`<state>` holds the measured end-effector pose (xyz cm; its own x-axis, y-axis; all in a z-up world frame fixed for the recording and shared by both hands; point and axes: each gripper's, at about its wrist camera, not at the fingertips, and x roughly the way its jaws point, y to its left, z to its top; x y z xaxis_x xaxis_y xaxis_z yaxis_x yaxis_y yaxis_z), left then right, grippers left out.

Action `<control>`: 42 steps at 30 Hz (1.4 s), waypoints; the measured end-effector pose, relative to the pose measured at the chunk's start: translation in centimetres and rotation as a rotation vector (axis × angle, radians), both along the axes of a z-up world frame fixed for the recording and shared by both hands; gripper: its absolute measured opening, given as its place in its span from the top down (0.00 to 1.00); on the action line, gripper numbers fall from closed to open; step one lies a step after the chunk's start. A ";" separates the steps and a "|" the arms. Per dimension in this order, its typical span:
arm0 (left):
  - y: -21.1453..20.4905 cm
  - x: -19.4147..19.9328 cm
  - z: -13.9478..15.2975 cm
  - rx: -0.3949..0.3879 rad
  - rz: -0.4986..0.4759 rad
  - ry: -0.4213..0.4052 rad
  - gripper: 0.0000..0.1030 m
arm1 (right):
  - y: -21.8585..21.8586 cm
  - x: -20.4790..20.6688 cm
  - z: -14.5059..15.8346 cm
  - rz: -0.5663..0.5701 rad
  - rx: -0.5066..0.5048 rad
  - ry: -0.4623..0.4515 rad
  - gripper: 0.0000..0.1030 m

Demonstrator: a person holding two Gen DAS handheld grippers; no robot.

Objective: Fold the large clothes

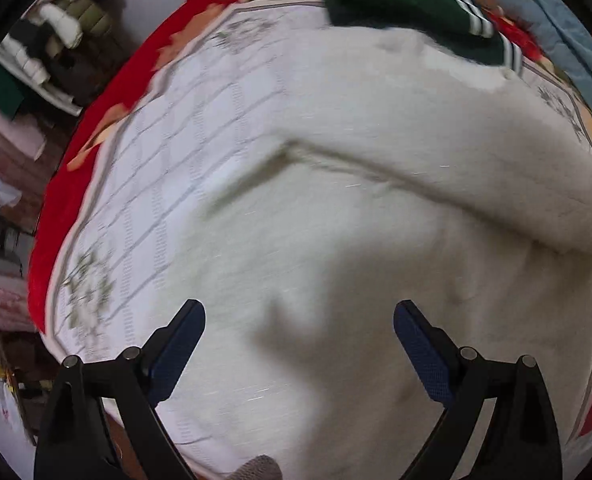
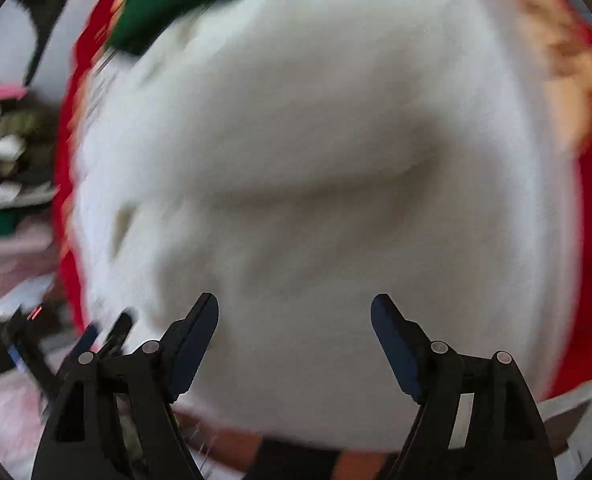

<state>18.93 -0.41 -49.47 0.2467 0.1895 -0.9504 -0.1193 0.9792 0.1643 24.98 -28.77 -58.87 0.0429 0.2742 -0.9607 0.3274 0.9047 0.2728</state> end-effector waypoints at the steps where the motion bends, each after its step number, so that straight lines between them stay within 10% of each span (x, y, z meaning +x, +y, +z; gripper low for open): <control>1: -1.3 0.5 -0.9 0.022 -0.003 0.001 0.06 | -2.5 0.6 0.0 -0.030 -0.035 -0.021 0.22; 3: -2.9 1.5 -2.6 0.068 -0.013 0.012 0.06 | -5.8 2.2 -1.4 -0.051 -0.050 -0.027 0.27; 7: -5.2 2.7 -6.8 0.163 0.007 0.073 0.06 | -10.1 5.1 -7.6 -0.031 0.023 0.028 0.89; 13: -5.9 2.4 -7.7 0.171 0.064 0.086 0.02 | -19.1 0.4 -12.9 -0.375 0.266 0.046 0.90; 20: -7.0 2.2 -7.6 0.244 0.069 0.098 0.02 | -15.1 4.0 -7.8 -0.004 0.072 -0.041 0.58; 23: -7.2 2.1 -7.3 0.265 0.083 0.110 0.02 | -13.3 4.9 -11.1 0.217 -0.090 0.090 0.58; 33: -2.0 -6.9 -0.2 0.228 0.338 0.120 0.02 | -9.7 -0.2 -7.1 0.127 0.124 0.139 0.34; 34: -1.3 -7.7 -0.1 0.229 0.357 0.132 0.02 | -9.1 -1.4 -8.3 0.123 0.148 0.183 0.35; 37: 0.7 -10.0 -0.6 0.227 0.381 0.161 0.02 | -7.8 -4.5 -11.7 0.131 0.149 0.282 0.90; 42: 1.6 -10.9 -2.1 0.216 0.331 0.171 0.02 | -4.5 -4.4 -11.5 0.220 -0.039 0.261 0.92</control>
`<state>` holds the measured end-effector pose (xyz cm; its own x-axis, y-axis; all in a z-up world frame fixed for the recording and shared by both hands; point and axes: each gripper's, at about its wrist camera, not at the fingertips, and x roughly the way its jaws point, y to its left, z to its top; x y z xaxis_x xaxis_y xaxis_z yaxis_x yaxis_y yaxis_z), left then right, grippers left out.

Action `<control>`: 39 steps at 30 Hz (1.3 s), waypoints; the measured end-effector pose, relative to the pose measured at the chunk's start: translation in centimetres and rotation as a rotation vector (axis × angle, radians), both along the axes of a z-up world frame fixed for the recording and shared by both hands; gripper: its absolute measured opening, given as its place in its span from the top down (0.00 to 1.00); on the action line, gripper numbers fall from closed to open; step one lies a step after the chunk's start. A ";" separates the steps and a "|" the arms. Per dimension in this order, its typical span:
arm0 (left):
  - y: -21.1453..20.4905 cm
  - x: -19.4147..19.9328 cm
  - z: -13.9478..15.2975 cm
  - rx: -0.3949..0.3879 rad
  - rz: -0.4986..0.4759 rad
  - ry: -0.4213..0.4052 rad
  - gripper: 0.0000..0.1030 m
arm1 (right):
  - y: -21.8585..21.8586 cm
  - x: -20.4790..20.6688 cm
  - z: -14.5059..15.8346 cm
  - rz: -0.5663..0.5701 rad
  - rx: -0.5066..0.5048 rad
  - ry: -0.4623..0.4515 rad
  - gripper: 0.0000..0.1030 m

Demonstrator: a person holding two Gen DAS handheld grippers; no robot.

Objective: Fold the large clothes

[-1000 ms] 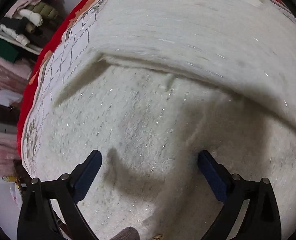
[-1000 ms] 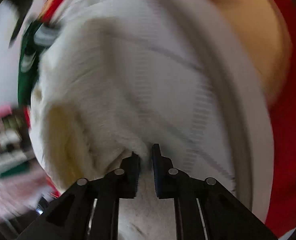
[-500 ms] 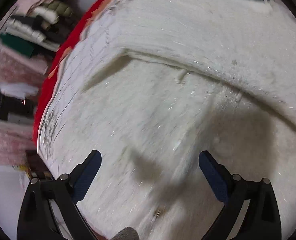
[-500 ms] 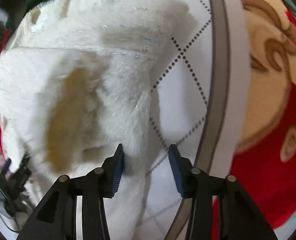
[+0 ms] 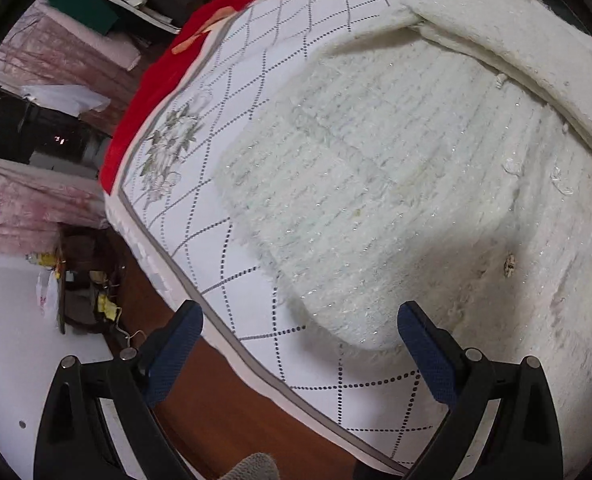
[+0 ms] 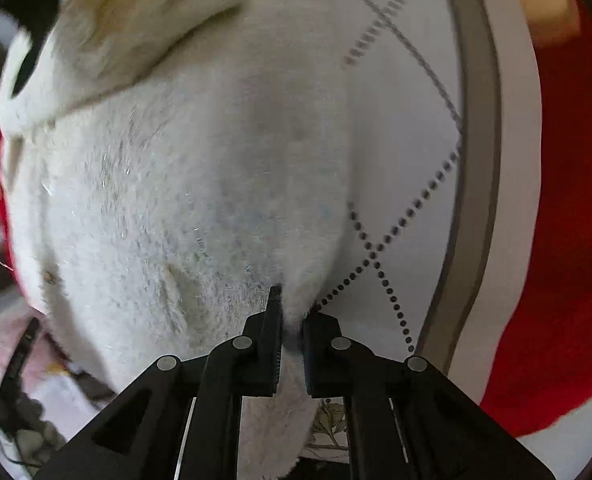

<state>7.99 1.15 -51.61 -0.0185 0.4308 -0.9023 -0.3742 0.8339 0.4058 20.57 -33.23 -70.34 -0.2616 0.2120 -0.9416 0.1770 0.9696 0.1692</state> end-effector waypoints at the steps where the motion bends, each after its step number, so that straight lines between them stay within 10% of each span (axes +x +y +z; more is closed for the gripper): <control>1: 0.0 0.1 -0.1 -0.012 -0.010 -0.010 0.02 | 1.3 0.6 0.6 0.043 -0.034 0.010 0.89; 6: -1.9 1.9 -0.4 -0.044 -0.085 -0.055 0.02 | 1.8 3.4 4.9 -0.093 -0.035 -0.117 0.68; 9: -4.0 3.3 -2.7 -0.011 -0.175 -0.046 0.02 | -0.2 3.9 4.8 -0.131 -0.094 -0.165 0.73; 10: -4.6 3.6 -3.9 0.007 -0.201 -0.030 0.02 | -0.9 3.6 3.7 -0.095 -0.180 -0.148 0.89; 18: -3.8 3.8 -4.5 -0.034 -0.216 -0.042 0.02 | -1.8 5.2 5.3 -0.041 -0.222 -0.109 0.75; 20: -3.4 3.8 -4.2 -0.045 -0.202 -0.051 0.02 | -3.9 5.3 7.3 -0.098 -0.185 -0.138 0.55; 25: -3.3 4.6 -4.0 -0.034 -0.155 -0.069 0.02 | -9.8 8.9 11.5 -0.379 -0.036 -0.324 0.48; 31: -6.1 6.7 -3.1 0.000 -0.094 -0.105 0.04 | -13.7 16.6 4.8 -0.605 0.141 -0.335 0.46; 33: -7.4 7.5 -2.6 -0.002 -0.074 -0.128 0.04 | -13.9 17.4 3.0 -0.632 0.226 -0.311 0.52; 34: -8.3 7.9 -2.4 -0.002 -0.067 -0.132 0.04 | -12.9 18.2 2.4 -0.612 0.233 -0.324 0.91; 39: -11.7 8.8 -2.8 0.023 -0.068 -0.112 0.04 | -10.9 20.2 3.8 -0.425 0.019 -0.434 0.92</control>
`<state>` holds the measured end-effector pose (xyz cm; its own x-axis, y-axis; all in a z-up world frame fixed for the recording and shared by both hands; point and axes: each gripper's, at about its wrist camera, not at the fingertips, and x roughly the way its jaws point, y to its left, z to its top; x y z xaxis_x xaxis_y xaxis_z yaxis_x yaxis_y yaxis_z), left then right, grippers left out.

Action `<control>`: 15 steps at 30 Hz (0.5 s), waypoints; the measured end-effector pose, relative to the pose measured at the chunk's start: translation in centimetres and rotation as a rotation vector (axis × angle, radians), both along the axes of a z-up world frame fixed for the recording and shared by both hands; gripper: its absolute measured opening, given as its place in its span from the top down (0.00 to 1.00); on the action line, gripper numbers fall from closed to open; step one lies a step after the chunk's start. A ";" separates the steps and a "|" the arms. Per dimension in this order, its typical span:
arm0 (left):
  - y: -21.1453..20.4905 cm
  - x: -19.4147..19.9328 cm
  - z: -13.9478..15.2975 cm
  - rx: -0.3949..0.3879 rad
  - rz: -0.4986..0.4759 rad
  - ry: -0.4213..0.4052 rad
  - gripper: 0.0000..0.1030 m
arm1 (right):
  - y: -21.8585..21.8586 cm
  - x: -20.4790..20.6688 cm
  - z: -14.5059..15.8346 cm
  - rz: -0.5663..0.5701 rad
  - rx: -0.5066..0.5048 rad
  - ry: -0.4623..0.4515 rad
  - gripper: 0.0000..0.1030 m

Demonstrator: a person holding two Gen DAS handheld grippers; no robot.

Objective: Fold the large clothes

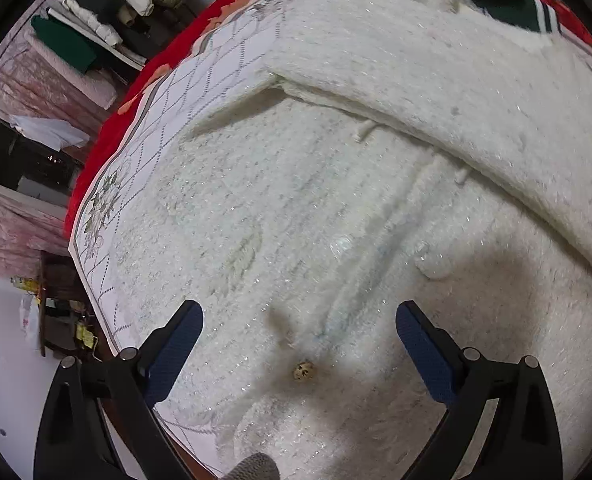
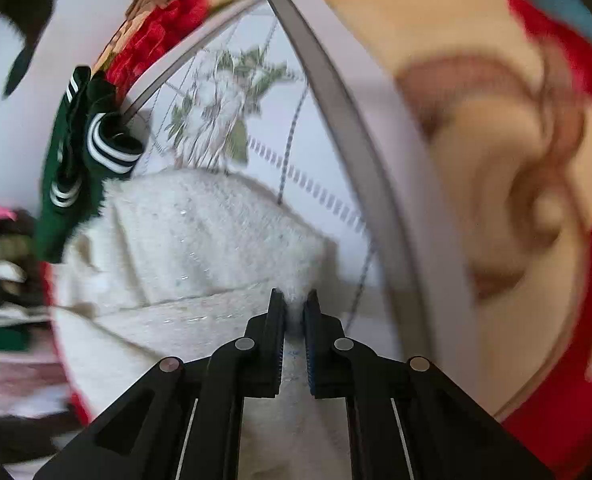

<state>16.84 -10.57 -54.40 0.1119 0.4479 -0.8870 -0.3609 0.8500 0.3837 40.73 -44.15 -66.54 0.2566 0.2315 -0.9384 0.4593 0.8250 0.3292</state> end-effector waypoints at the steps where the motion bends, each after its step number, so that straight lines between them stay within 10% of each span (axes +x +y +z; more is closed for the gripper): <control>1: -0.6 0.0 0.0 0.004 -0.005 0.005 0.04 | -1.4 0.4 -0.6 0.028 -0.007 0.027 0.91; 6: -3.8 -0.6 2.3 0.059 -0.069 0.002 0.04 | -1.0 1.2 2.4 0.206 -0.034 0.045 0.65; 8: -5.6 -1.5 4.0 0.082 -0.106 0.000 0.04 | -1.0 0.4 4.3 0.254 -0.056 0.001 0.13; 15: -15.6 -6.4 6.6 0.144 -0.299 0.102 0.04 | -4.1 -9.6 8.3 0.407 -0.221 0.048 0.11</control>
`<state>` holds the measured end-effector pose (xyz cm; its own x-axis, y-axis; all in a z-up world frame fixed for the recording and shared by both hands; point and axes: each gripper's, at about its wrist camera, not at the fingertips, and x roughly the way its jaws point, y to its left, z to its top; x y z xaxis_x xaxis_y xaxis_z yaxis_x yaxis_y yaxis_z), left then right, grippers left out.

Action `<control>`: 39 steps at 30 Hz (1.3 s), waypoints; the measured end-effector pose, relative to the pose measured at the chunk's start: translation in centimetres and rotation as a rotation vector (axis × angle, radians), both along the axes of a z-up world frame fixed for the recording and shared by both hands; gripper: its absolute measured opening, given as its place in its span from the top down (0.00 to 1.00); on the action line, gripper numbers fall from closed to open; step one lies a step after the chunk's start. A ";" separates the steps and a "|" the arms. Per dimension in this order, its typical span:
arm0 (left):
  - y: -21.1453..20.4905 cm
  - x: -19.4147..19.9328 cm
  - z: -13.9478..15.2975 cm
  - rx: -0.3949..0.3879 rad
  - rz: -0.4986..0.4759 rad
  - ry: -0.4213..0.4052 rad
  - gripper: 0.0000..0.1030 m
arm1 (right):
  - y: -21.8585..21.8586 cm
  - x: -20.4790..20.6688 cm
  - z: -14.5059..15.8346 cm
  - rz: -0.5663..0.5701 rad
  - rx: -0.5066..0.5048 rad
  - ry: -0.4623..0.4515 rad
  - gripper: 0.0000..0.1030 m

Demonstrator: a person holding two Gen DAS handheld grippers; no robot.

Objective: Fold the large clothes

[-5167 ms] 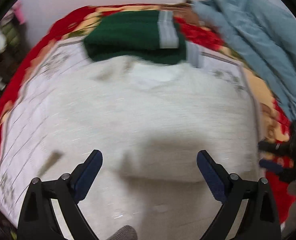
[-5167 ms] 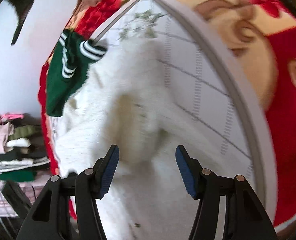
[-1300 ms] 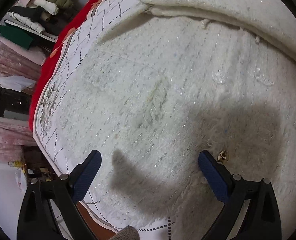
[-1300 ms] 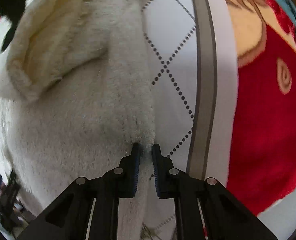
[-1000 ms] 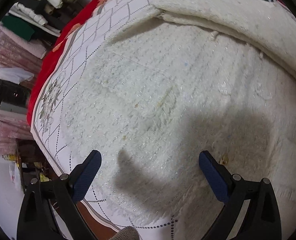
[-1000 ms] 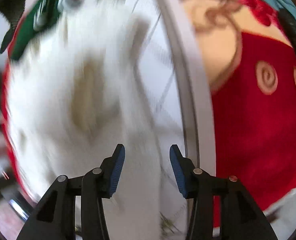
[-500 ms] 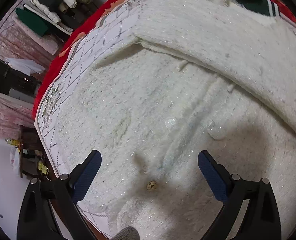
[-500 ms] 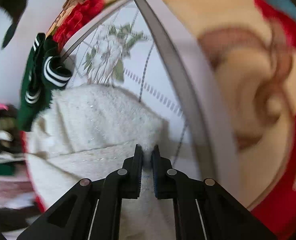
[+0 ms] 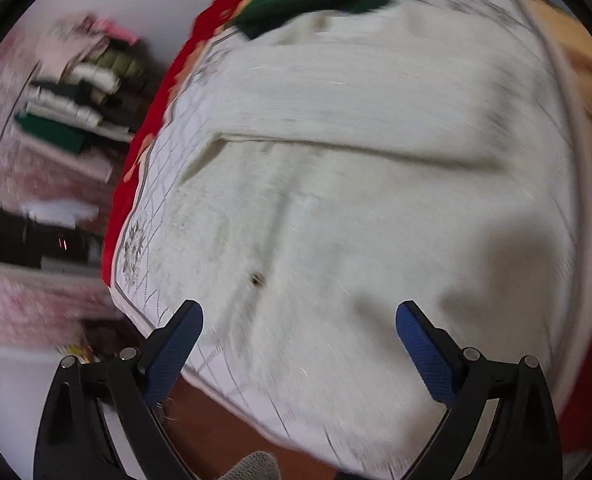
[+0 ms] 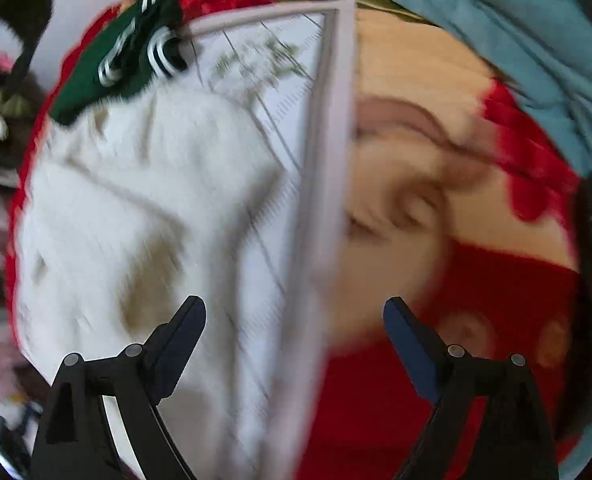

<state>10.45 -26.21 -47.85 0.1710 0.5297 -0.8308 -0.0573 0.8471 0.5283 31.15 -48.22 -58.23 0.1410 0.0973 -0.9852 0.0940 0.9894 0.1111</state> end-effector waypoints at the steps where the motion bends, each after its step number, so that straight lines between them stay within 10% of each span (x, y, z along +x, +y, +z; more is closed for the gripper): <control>1: -1.5 -0.8 -0.2 0.017 -0.032 0.017 0.04 | -0.9 -1.5 0.3 0.001 -0.017 0.012 0.11; 11: -12.8 -3.3 -8.7 0.241 -0.231 0.143 0.04 | -10.2 -10.4 -1.3 -0.226 -0.072 0.159 0.11; 21: -7.7 0.2 -11.5 0.300 -0.007 0.140 0.04 | -9.3 -7.4 -3.0 -0.222 -0.013 0.117 0.11; 28: -4.6 1.0 -8.7 0.105 0.135 0.060 0.80 | -5.4 -2.3 -6.1 -0.178 0.337 0.033 0.11; 33: -3.8 1.3 -7.0 0.032 0.156 0.027 0.85 | -1.5 0.8 -8.1 -0.132 0.688 0.012 0.11; 39: -2.2 2.0 -6.0 -0.016 0.151 0.018 0.87 | 3.6 3.5 -11.9 -0.093 0.818 0.142 0.12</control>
